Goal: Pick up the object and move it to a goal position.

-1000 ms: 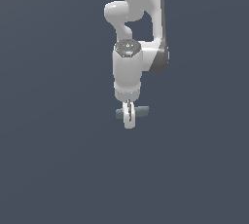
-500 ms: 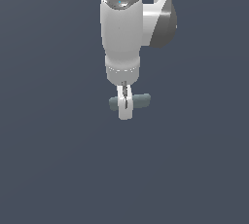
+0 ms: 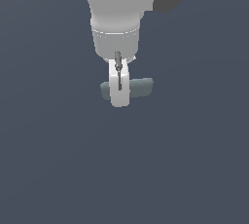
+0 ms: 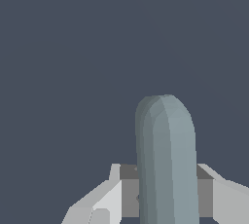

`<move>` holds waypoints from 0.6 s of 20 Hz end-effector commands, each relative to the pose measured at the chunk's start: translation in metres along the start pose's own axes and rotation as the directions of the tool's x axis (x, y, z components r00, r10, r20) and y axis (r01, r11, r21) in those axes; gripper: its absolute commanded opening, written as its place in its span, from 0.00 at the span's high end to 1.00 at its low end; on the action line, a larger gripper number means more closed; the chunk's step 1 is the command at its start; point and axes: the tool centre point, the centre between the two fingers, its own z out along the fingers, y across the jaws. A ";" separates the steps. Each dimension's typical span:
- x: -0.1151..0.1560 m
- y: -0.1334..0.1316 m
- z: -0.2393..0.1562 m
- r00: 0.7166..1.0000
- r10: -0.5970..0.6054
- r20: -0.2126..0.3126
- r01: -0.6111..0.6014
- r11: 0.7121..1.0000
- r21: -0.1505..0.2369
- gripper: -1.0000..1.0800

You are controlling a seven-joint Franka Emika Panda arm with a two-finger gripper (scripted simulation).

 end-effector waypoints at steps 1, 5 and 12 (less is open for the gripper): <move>0.003 -0.006 -0.018 1.000 -0.001 0.000 0.001 1.000 -0.001 1.00; 0.006 -0.014 -0.043 1.000 -0.002 0.001 0.002 1.000 -0.001 1.00; 0.011 -0.027 -0.077 1.000 -0.003 0.002 0.003 1.000 -0.001 1.00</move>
